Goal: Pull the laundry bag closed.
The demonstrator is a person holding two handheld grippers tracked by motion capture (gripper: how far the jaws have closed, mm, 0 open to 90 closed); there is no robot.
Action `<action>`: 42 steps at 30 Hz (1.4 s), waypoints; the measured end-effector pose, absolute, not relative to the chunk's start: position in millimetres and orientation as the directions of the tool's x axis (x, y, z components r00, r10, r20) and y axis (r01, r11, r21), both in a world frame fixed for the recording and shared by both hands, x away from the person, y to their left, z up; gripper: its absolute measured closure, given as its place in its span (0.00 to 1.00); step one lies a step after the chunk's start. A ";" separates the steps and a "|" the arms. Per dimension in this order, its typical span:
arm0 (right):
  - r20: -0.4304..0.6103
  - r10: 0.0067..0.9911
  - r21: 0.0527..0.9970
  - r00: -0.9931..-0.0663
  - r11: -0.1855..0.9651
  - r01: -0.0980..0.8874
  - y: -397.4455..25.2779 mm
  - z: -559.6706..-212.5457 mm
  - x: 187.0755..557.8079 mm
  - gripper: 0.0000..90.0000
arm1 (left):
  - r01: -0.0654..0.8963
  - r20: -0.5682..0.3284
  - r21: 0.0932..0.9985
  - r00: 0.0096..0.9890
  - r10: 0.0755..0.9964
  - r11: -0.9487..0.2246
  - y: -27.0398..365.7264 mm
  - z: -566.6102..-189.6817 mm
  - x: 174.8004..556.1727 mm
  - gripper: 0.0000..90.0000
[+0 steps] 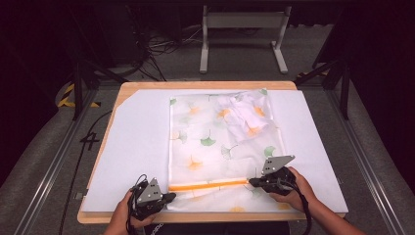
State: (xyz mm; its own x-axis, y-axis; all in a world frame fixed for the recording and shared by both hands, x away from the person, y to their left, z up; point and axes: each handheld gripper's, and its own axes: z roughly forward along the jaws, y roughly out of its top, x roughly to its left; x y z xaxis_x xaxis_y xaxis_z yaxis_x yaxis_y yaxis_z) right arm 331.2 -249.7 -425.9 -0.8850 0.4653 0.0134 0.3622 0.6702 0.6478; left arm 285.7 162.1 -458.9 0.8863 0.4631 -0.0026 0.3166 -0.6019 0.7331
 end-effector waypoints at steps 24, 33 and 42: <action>0.011 0.533 0.641 -0.846 0.645 0.415 -287.5 -424.7 328.4 1.00 | 0.318 -0.006 0.734 0.886 0.463 -0.600 162.5 -459.0 286.0 1.00; 0.016 0.558 0.643 -0.829 0.629 0.436 -299.7 -425.1 327.4 1.00 | 0.319 -0.008 0.735 0.886 0.463 -0.599 162.6 -459.1 286.1 1.00; 0.021 0.590 0.647 -0.807 0.607 0.460 -313.8 -427.6 325.4 1.00 | 0.318 -0.007 0.734 0.887 0.462 -0.599 162.6 -459.0 286.1 1.00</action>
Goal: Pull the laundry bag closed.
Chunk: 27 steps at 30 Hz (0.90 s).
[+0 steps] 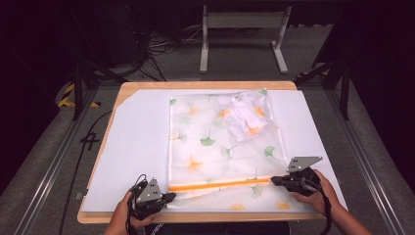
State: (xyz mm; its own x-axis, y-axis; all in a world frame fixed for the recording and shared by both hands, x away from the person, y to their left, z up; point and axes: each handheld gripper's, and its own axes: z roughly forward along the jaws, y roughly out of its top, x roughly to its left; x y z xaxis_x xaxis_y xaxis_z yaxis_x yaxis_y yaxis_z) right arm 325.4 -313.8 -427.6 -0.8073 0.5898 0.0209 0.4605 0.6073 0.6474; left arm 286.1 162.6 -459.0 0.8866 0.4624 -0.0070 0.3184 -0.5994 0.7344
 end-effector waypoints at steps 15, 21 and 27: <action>0.027 0.619 0.655 -0.785 0.582 0.481 -328.0 -428.7 323.0 1.00 | 0.319 -0.007 0.734 0.887 0.463 -0.599 162.6 -459.0 286.1 1.00; 0.028 0.630 0.656 -0.776 0.574 0.490 -333.7 -428.9 322.6 1.00 | 0.320 -0.010 0.735 0.886 0.463 -0.598 162.6 -459.1 286.2 1.00; 0.022 0.634 0.658 -0.773 0.573 0.488 -336.2 -427.9 321.5 1.00 | 0.320 -0.010 0.734 0.887 0.462 -0.599 162.8 -459.0 286.6 1.00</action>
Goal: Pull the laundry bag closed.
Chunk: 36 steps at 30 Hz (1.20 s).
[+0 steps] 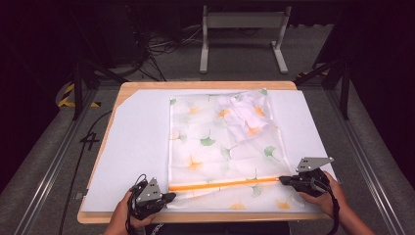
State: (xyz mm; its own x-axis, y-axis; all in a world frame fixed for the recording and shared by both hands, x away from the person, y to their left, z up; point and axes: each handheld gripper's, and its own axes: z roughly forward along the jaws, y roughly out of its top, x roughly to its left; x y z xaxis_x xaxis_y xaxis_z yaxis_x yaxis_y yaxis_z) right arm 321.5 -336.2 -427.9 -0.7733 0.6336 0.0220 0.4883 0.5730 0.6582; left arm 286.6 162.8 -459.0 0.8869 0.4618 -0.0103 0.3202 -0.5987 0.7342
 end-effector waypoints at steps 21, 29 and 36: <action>0.017 0.652 0.663 -0.758 0.560 0.497 -346.4 -427.6 319.9 1.00 | 0.321 -0.014 0.736 0.887 0.461 -0.596 163.2 -459.2 287.0 1.00; 0.026 0.678 0.670 -0.734 0.534 0.516 -358.5 -427.9 319.8 1.00 | 0.322 -0.016 0.736 0.888 0.460 -0.595 163.4 -459.3 287.2 1.00; 0.029 0.684 0.675 -0.729 0.525 0.519 -363.3 -428.1 318.1 1.00 | 0.321 -0.016 0.736 0.889 0.458 -0.596 163.4 -459.2 287.4 1.00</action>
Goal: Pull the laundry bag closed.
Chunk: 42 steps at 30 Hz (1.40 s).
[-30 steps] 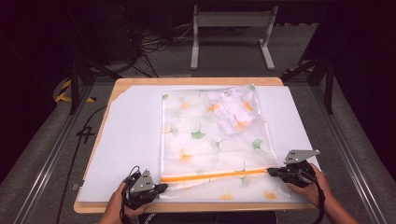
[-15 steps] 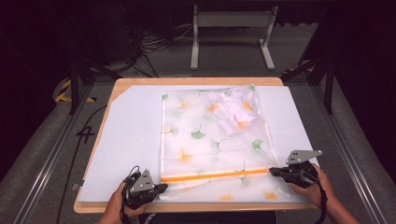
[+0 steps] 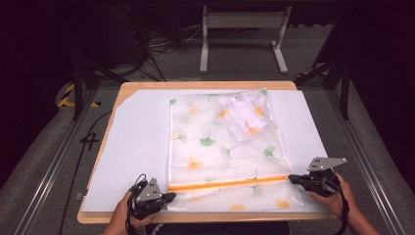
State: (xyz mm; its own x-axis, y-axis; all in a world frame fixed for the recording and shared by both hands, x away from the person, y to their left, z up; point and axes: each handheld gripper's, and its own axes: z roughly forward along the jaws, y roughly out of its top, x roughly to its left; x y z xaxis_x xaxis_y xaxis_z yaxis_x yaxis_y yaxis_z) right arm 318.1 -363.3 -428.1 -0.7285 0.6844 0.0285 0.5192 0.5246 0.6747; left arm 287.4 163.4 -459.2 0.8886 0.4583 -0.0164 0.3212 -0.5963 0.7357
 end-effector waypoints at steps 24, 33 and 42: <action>0.043 0.694 0.690 -0.718 0.499 0.524 -367.1 -431.1 315.4 1.00 | 0.322 -0.022 0.738 0.889 0.457 -0.592 164.0 -459.5 287.8 1.00; 0.030 0.694 0.701 -0.720 0.499 0.510 -366.2 -431.6 314.8 1.00 | 0.339 -0.048 0.742 0.887 0.459 -0.578 165.4 -460.0 289.7 1.00; -0.007 0.693 0.708 -0.721 0.513 0.486 -363.7 -430.5 310.6 1.00 | 0.339 -0.027 0.734 0.881 0.473 -0.589 162.9 -458.2 287.0 1.00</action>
